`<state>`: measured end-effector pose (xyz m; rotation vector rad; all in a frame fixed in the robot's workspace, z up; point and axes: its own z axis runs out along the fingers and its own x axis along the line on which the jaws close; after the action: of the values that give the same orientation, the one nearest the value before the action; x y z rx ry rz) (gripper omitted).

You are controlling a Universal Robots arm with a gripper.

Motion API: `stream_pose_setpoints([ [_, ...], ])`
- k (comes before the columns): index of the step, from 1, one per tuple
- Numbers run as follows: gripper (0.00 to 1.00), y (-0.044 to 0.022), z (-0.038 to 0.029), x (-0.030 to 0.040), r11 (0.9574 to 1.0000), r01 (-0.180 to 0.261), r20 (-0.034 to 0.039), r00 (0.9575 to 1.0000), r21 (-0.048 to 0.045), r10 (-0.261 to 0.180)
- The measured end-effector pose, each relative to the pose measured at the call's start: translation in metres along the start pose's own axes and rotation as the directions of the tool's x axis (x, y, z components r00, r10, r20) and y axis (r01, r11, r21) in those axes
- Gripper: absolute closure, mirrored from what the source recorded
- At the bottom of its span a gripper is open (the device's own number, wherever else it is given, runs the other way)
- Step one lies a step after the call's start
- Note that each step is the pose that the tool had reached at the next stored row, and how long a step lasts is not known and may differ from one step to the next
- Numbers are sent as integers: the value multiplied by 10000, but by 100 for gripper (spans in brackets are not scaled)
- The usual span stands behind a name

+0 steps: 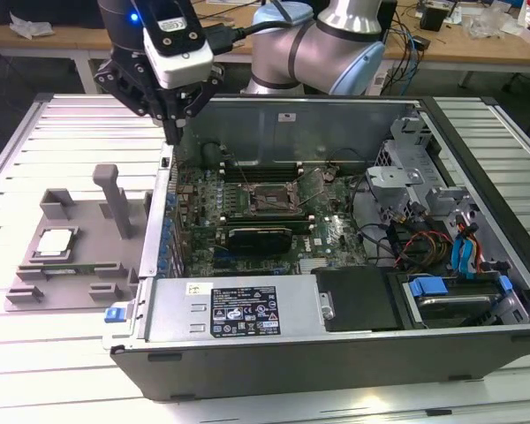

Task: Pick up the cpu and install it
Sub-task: 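Reach for the cpu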

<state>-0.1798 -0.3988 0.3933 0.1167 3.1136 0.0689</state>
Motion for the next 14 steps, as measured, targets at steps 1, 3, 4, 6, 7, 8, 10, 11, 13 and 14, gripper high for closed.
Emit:
stream_pose_setpoints([
  [1, 89, -1, 0, 12, 10000, 0, 0, 10000, 0, 0],
  [3, 89, -3, -1, 45, 10000, 1, 0, 10000, -1, -1],
  [4, 89, -6, -2, 76, 10000, 1, 0, 10000, 1, -1],
  [6, 89, -10, -4, 132, 10000, 0, -1, 10000, 0, 0],
  [7, 89, -12, -5, 161, 10000, 0, -1, 10000, 1, 0],
  [8, 89, -14, -5, 188, 10000, 0, -1, 10000, 0, 0],
  [10, 89, -17, -7, 231, 10000, 1, -1, 10000, 0, -1],
  [11, 89, -18, -7, 243, 10000, 1, -1, 10000, 0, -1],
  [13, 89, -23, -8, 305, 10000, 1, 0, 10000, 0, -1],
  [14, 89, -25, -9, 334, 10000, 0, 0, 10000, 1, 0],
])
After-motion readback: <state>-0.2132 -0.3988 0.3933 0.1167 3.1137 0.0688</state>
